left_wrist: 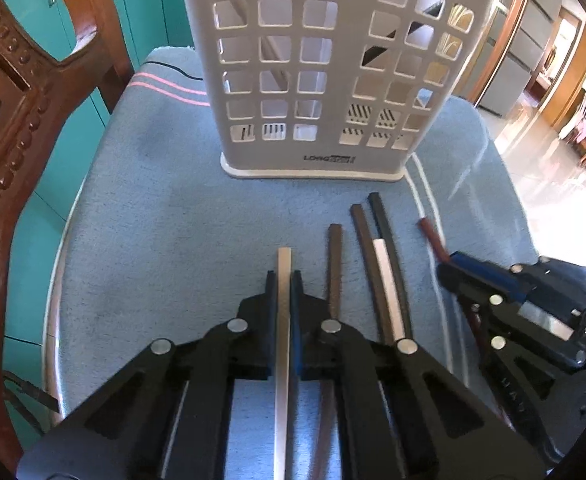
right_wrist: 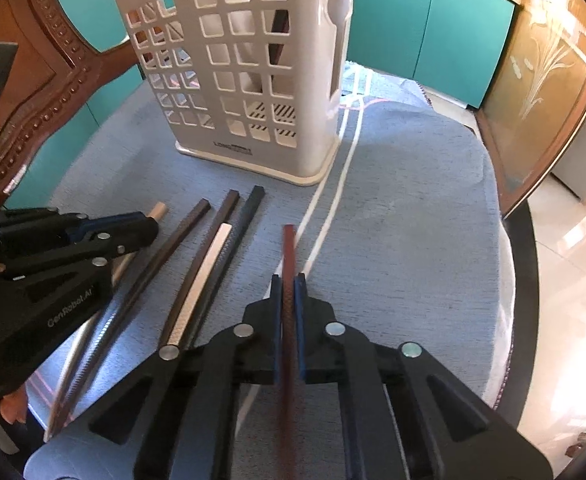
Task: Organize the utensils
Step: 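Close the left tool on the light wooden stick while the right tool grasps the red-brown chopstick, then lift both held chopsticks up over the white caddy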
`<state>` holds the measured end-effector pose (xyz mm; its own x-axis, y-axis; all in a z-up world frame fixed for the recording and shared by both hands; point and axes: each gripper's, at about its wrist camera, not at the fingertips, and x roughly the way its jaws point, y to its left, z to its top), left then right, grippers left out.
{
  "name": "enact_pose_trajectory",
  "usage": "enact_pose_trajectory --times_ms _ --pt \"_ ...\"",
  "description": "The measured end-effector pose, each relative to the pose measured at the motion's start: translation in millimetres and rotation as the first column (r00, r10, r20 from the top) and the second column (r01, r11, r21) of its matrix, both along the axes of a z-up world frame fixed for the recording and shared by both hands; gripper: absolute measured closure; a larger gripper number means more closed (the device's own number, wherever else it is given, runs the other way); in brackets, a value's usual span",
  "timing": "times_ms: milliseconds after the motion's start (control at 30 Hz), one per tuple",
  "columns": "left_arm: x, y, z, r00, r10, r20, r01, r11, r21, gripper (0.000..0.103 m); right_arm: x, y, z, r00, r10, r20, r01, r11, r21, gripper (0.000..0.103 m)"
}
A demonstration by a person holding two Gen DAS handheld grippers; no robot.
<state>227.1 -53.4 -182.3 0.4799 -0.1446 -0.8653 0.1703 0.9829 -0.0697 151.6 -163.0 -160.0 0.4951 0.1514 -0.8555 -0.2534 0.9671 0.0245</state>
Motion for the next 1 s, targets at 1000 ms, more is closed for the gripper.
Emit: enact_pose_trajectory --times_ms 1000 --pt "-114.1 52.9 268.8 0.705 0.168 0.689 0.069 0.951 -0.302 0.096 -61.7 -60.5 240.2 0.889 -0.057 0.455 -0.109 0.938 0.330 0.096"
